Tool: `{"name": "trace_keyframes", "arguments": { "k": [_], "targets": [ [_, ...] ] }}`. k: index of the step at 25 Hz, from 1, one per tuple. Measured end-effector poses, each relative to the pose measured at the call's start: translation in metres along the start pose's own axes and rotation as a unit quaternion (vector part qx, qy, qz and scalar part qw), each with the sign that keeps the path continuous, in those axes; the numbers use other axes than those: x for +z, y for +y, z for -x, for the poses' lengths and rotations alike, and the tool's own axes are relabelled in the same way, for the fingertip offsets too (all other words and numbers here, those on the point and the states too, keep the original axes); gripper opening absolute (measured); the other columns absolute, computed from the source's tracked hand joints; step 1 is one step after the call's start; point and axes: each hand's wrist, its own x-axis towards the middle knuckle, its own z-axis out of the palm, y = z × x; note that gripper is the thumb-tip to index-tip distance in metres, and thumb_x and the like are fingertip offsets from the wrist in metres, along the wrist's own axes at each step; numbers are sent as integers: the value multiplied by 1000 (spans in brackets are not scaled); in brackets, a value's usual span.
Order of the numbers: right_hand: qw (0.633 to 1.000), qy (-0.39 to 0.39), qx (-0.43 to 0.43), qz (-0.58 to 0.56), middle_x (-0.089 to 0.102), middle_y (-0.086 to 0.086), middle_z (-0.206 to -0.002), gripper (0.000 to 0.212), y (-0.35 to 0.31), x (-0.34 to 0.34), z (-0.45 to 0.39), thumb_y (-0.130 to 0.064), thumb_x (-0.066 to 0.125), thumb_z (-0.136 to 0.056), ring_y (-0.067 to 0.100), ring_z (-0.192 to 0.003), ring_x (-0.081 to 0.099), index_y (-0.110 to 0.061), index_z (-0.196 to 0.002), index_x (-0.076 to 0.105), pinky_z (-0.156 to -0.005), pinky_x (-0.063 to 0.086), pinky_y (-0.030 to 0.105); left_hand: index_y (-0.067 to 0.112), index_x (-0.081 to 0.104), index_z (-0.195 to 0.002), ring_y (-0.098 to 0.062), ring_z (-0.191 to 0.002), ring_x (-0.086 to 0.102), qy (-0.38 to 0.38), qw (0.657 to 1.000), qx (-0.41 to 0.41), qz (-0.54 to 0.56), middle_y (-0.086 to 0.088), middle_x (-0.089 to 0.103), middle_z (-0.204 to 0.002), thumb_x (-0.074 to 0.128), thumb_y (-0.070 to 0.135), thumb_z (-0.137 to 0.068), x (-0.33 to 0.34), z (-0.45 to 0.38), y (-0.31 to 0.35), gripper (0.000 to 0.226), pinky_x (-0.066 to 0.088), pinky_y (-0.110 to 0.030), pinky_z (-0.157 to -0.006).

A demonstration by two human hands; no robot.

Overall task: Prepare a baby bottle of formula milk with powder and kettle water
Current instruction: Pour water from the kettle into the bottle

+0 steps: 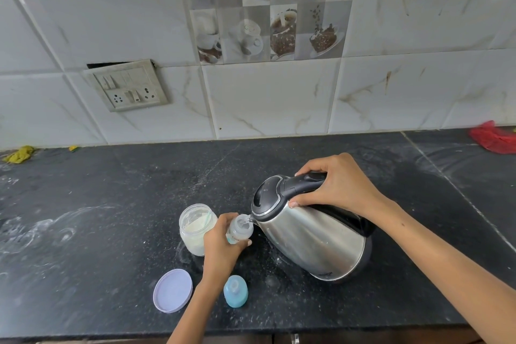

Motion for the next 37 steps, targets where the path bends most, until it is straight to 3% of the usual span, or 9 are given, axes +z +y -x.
{"name": "trace_keyframes", "arguments": {
  "k": [18, 22, 37],
  "targets": [
    [1000, -8, 6, 16, 75, -11, -76, 46, -6, 3, -1, -52, 89, -52, 5, -73, 68, -30, -91, 77, -74, 56, 37, 21, 60, -105, -10, -97, 63, 3, 1000, -5, -8, 9, 68, -101, 86, -2, -59, -3, 1, 1, 57, 49, -18, -80],
    [1000, -9, 4, 13, 75, -11, -75, 46, -6, 3, -3, -53, 88, -52, 5, -72, 68, -29, -90, 77, -74, 56, 37, 20, 61, -104, -9, -96, 63, 5, 1000, -4, -9, 10, 68, -99, 86, -2, -59, -3, 2, 2, 56, 45, -12, -77],
    [1000, -4, -11, 10, 75, -12, -74, 47, -2, 4, -2, -54, 88, -52, 2, -71, 68, -30, -90, 78, -71, 56, 35, 18, 61, -107, -12, -100, 63, 5, 1000, -9, 1, 11, 67, -101, 86, -2, -60, -2, 4, 3, 56, 47, -20, -84]
  ]
}}
